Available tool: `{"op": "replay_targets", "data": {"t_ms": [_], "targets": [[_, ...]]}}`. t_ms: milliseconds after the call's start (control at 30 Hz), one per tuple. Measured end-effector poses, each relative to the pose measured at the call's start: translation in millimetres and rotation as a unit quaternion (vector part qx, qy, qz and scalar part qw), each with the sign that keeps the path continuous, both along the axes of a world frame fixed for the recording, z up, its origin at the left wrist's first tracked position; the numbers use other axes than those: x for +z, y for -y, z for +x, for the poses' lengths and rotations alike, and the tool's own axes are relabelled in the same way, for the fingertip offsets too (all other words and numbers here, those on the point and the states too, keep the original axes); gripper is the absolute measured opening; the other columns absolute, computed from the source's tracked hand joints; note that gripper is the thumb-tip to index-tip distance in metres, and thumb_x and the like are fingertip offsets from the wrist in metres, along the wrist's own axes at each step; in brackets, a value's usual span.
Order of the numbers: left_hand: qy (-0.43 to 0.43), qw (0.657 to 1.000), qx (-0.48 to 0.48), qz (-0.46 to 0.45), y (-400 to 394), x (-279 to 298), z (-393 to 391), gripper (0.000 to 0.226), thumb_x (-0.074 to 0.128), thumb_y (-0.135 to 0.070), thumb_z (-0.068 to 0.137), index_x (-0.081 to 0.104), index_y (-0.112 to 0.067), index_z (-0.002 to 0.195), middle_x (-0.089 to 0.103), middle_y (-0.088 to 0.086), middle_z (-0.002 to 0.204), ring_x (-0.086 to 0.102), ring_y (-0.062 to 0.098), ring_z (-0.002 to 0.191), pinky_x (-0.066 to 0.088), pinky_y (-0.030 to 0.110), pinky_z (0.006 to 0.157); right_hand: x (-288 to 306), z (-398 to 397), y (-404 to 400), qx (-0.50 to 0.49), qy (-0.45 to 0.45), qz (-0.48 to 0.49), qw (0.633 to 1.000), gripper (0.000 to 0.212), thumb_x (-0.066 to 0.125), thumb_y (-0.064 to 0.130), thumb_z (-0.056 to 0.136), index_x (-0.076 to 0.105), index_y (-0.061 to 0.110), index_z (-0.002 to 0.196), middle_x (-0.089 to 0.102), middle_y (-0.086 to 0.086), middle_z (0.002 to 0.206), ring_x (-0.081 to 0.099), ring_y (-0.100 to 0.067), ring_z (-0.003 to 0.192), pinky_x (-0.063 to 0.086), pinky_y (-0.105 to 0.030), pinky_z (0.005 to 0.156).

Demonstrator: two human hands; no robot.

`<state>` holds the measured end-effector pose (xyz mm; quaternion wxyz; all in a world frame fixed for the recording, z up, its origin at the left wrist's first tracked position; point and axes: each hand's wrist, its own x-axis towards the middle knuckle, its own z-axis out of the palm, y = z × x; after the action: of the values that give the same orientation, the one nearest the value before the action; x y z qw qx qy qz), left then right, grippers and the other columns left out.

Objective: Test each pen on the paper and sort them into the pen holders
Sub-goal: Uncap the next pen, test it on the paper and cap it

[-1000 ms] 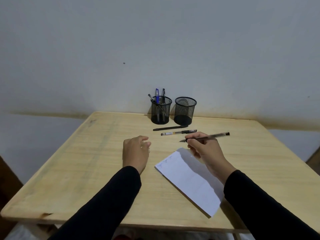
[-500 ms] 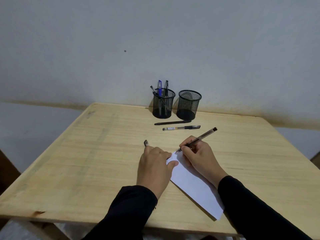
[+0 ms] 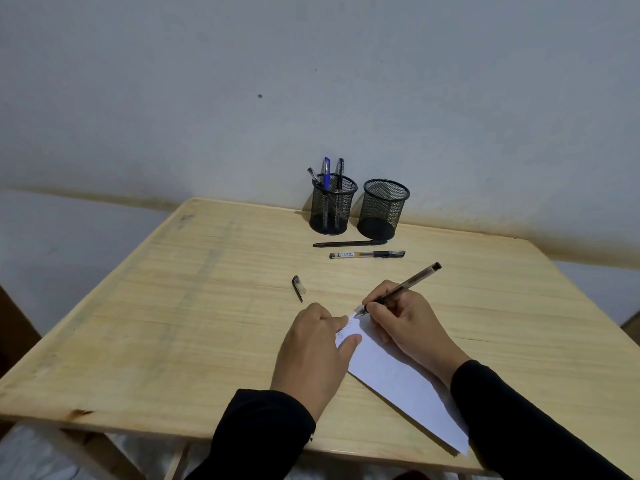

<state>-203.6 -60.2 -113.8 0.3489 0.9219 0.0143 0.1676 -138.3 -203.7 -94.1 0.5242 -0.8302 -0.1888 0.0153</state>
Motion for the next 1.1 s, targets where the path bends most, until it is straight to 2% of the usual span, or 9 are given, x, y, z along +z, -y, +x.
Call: {"op": "replay_targets", "data": {"t_ms": [100, 233, 333, 400, 533, 667, 767, 900, 1100], "targets": [[-0.002, 1.000, -0.001, -0.002, -0.5, 0.9, 0.5, 0.044, 0.054, -0.042, 0.091, 0.056, -0.023, 0.130, 0.044, -0.012, 0.102, 0.049, 0.004, 0.102, 0.036, 0.012, 0.081, 0.0, -0.1, -1.2, 0.002, 0.016, -0.016, 1.000, 0.018, 0.052, 0.006, 0.088, 0.065, 0.009, 0.077, 0.064, -0.001, 0.068, 0.052, -0.004, 0.051, 0.041, -0.017, 0.055], [-0.005, 1.000, -0.003, -0.005, -2.1, 0.5, 2.5, 0.044, 0.055, -0.042, 0.090, 0.057, -0.021, 0.129, 0.049, -0.009, 0.108, 0.051, 0.006, 0.103, 0.039, 0.014, 0.083, -0.6, 0.2, -3.6, -0.003, 0.036, -0.032, 0.999, 0.018, 0.052, 0.006, 0.089, 0.066, 0.008, 0.076, 0.065, -0.001, 0.073, 0.054, -0.005, 0.056, 0.041, -0.012, 0.056], [-0.003, 1.000, -0.004, -0.008, -3.5, 0.4, 2.9, 0.044, 0.055, -0.042, 0.090, 0.057, -0.021, 0.129, 0.049, -0.009, 0.108, 0.051, 0.006, 0.104, 0.037, 0.012, 0.082, -1.0, 0.7, -2.6, -0.018, 0.046, -0.030, 0.998, 0.017, 0.053, 0.006, 0.087, 0.065, 0.007, 0.075, 0.068, -0.008, 0.080, 0.061, -0.014, 0.069, 0.046, -0.018, 0.061], [-0.006, 1.000, -0.005, -0.009, -3.5, 0.5, 3.4, 0.044, 0.056, -0.042, 0.089, 0.057, -0.021, 0.129, 0.049, -0.010, 0.107, 0.051, 0.006, 0.105, 0.037, 0.012, 0.083, -0.9, 0.6, -1.8, -0.013, 0.045, -0.029, 0.998, 0.018, 0.053, 0.006, 0.087, 0.065, 0.008, 0.074, 0.069, -0.007, 0.081, 0.063, -0.016, 0.071, 0.048, -0.023, 0.064], [-0.006, 1.000, -0.003, -0.005, -4.1, -0.8, 4.5, 0.044, 0.056, -0.042, 0.089, 0.058, -0.021, 0.128, 0.049, -0.010, 0.106, 0.052, 0.006, 0.102, 0.038, 0.013, 0.081, -0.9, -0.3, -3.6, -0.020, 0.039, -0.021, 0.999, 0.020, 0.052, 0.007, 0.089, 0.065, 0.008, 0.074, 0.065, -0.004, 0.080, 0.055, -0.004, 0.058, 0.041, -0.012, 0.056], [-0.006, 1.000, -0.003, -0.006, -4.1, -0.1, 4.2, 0.043, 0.057, -0.041, 0.089, 0.059, -0.021, 0.128, 0.050, -0.009, 0.108, 0.052, 0.006, 0.102, 0.037, 0.012, 0.081, -1.7, 0.6, -3.7, -0.031, 0.045, -0.024, 0.998, 0.019, 0.052, 0.006, 0.088, 0.065, 0.006, 0.074, 0.065, -0.005, 0.079, 0.055, -0.007, 0.062, 0.042, -0.013, 0.057], [-0.007, 1.000, -0.002, 0.000, -4.1, -0.7, 4.4, 0.044, 0.056, -0.041, 0.090, 0.058, -0.020, 0.128, 0.050, -0.009, 0.108, 0.052, 0.006, 0.102, 0.037, 0.012, 0.081, -1.8, 1.0, -4.1, -0.023, 0.043, -0.024, 0.999, 0.019, 0.053, 0.008, 0.089, 0.066, 0.005, 0.075, 0.064, -0.004, 0.080, 0.054, -0.004, 0.058, 0.041, -0.012, 0.056], [-0.008, 1.000, 0.000, -0.002, -4.1, -2.4, 5.0, 0.044, 0.056, -0.041, 0.089, 0.058, -0.021, 0.128, 0.050, -0.010, 0.108, 0.052, 0.006, 0.102, 0.038, 0.012, 0.081, -2.8, 2.3, -3.6, -0.037, 0.046, -0.024, 0.998, 0.019, 0.052, 0.009, 0.089, 0.065, 0.005, 0.076, 0.065, -0.006, 0.081, 0.059, -0.017, 0.067, 0.044, -0.016, 0.059], [-0.016, 1.000, 0.001, -0.002, -4.3, -1.8, 6.4, 0.042, 0.059, -0.042, 0.088, 0.061, -0.022, 0.125, 0.052, -0.010, 0.107, 0.053, 0.005, 0.098, 0.040, 0.013, 0.083, -3.8, 3.1, -3.7, -0.053, 0.059, -0.028, 0.996, 0.017, 0.052, 0.010, 0.089, 0.063, 0.008, 0.076, 0.063, -0.004, 0.074, 0.057, -0.017, 0.065, 0.043, -0.018, 0.058]]}}
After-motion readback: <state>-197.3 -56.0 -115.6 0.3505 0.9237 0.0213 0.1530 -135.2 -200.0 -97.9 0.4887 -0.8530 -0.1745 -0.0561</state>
